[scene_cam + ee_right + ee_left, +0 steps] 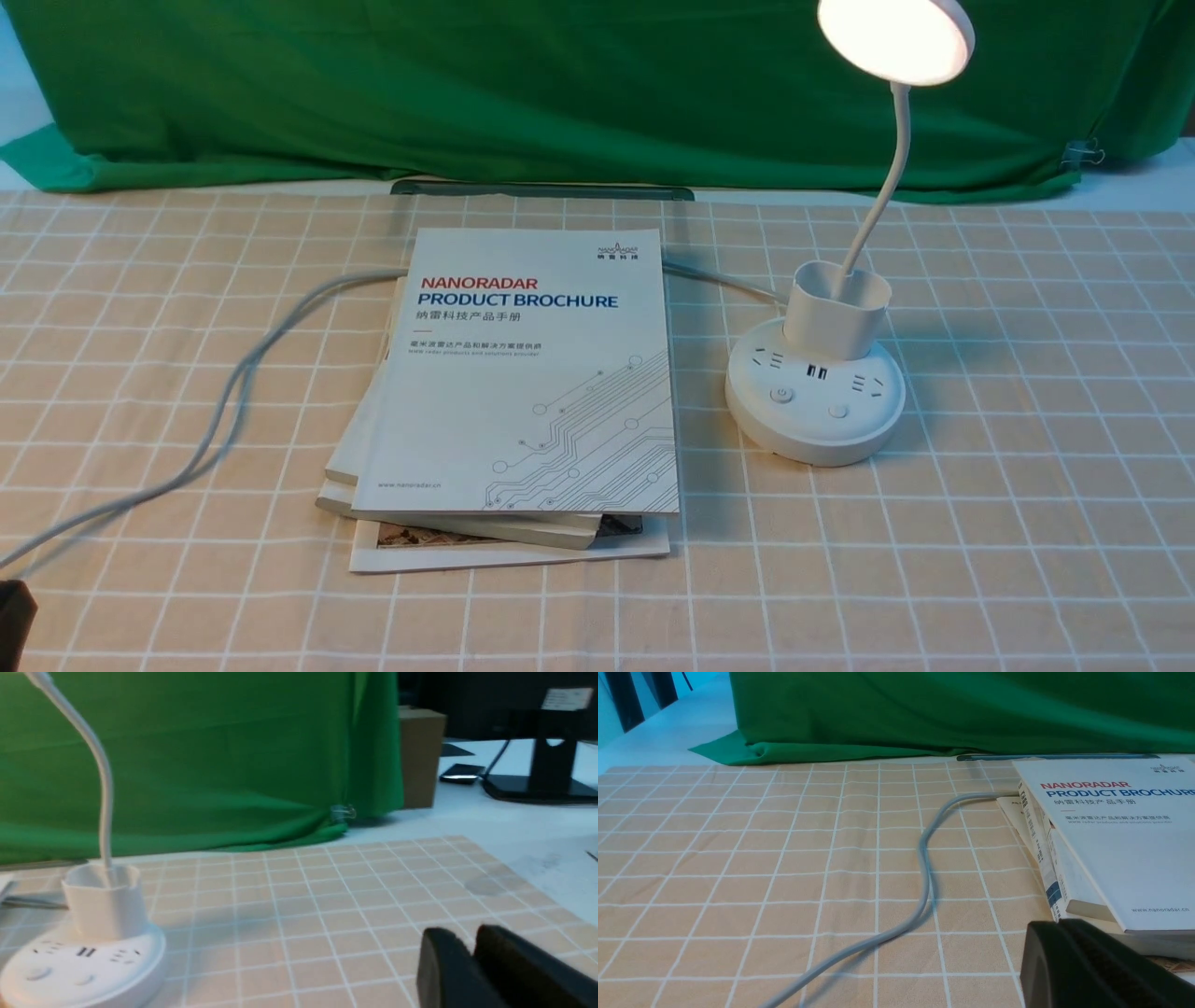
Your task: Turn on the table lamp on the light coffee tablecloth with your hand.
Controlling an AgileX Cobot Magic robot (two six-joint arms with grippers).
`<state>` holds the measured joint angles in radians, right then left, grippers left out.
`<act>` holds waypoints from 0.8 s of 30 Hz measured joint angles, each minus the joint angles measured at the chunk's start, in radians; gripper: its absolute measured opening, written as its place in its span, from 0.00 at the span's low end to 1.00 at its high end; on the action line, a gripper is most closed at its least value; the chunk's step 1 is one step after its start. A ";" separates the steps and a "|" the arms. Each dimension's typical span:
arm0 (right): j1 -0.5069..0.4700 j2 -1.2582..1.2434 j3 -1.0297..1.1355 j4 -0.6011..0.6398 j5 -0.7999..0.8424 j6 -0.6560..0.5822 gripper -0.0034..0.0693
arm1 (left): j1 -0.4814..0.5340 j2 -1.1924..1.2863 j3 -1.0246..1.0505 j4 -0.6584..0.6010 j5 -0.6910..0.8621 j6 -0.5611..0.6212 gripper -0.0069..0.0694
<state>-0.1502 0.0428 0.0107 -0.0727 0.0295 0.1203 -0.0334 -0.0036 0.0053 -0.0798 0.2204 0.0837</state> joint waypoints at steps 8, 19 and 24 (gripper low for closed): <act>0.089 -0.039 0.000 -0.004 0.167 0.043 0.28 | 0.000 0.000 0.000 0.000 0.000 0.000 0.12; 0.159 -0.039 0.000 -0.004 0.188 0.072 0.31 | 0.000 0.000 0.000 0.000 0.000 0.000 0.12; 0.159 -0.039 0.000 -0.004 0.189 0.073 0.32 | 0.000 0.000 0.000 0.000 0.000 0.000 0.12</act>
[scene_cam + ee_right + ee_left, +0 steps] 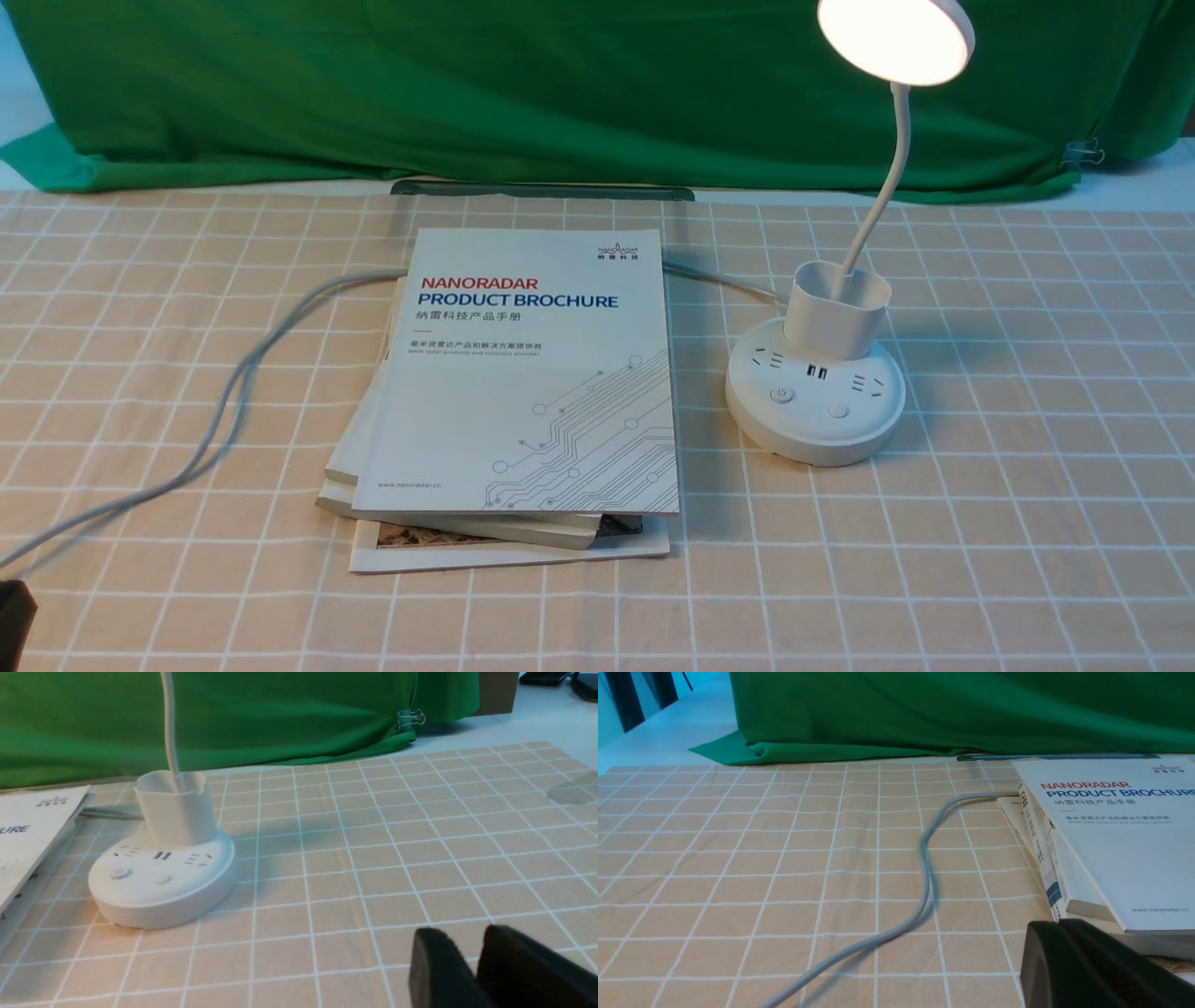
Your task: Turn on the table lamp on the light coffee tablecloth with your hand.
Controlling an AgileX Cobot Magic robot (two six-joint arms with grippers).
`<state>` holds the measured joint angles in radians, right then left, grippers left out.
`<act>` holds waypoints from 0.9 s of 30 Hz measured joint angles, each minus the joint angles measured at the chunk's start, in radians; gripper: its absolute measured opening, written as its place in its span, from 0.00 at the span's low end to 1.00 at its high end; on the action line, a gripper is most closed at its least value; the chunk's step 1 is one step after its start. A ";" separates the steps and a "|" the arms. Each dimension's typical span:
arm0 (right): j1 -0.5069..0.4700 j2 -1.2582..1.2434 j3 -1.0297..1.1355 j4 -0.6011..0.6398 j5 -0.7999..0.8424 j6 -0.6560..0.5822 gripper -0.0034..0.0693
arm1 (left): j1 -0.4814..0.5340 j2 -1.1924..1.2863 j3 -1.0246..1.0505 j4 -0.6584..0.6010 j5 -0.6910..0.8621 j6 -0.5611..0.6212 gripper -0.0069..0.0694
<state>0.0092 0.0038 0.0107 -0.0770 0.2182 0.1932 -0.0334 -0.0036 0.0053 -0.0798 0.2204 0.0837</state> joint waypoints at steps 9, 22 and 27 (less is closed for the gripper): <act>0.000 -0.001 0.000 0.000 0.000 0.000 0.34 | 0.000 0.000 0.000 0.000 0.000 0.000 0.12; 0.000 -0.001 0.000 0.000 0.000 0.001 0.37 | 0.000 0.000 0.000 0.000 0.000 0.000 0.12; 0.000 -0.001 0.000 0.000 0.001 0.001 0.37 | 0.000 0.000 0.000 0.000 0.000 0.000 0.12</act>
